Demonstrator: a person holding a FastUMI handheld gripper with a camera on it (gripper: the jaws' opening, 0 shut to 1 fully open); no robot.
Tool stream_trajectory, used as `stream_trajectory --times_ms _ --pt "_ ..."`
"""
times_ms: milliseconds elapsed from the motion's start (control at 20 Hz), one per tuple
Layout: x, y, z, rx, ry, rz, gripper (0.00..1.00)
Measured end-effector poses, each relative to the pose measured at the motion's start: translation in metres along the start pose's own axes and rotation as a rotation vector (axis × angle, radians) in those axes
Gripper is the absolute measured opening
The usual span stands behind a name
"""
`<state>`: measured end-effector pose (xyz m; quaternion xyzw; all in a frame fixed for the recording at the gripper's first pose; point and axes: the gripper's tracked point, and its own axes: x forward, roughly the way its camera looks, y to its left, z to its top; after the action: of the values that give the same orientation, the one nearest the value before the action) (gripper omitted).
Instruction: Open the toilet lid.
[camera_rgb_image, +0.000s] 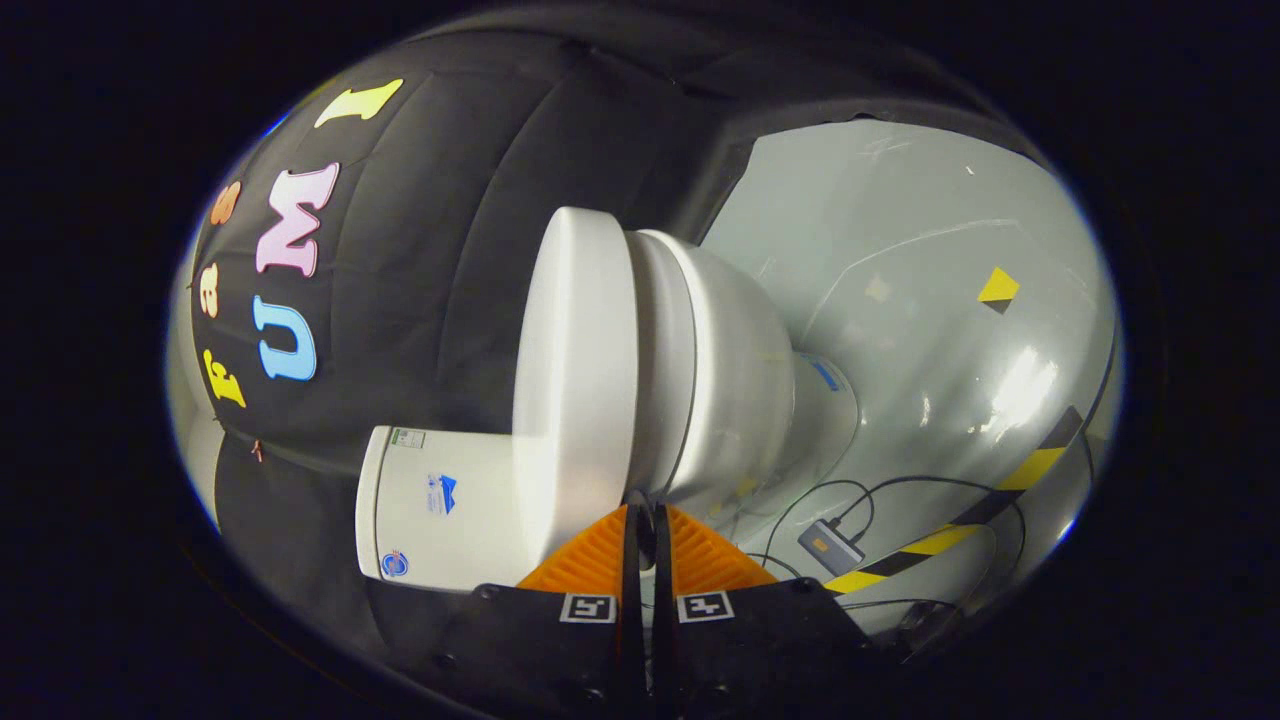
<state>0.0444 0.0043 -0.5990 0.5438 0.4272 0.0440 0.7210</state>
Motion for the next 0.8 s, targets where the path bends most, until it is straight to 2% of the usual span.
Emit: stream_trajectory --times_ms 250,550,800 --pt "-0.01 0.011 0.006 -0.135 -0.014 -0.141 0.08" --pt "-0.025 0.057 0.011 -0.264 -0.079 -0.207 0.08" --pt "-0.038 0.097 0.009 -0.353 -0.122 -0.296 0.08"
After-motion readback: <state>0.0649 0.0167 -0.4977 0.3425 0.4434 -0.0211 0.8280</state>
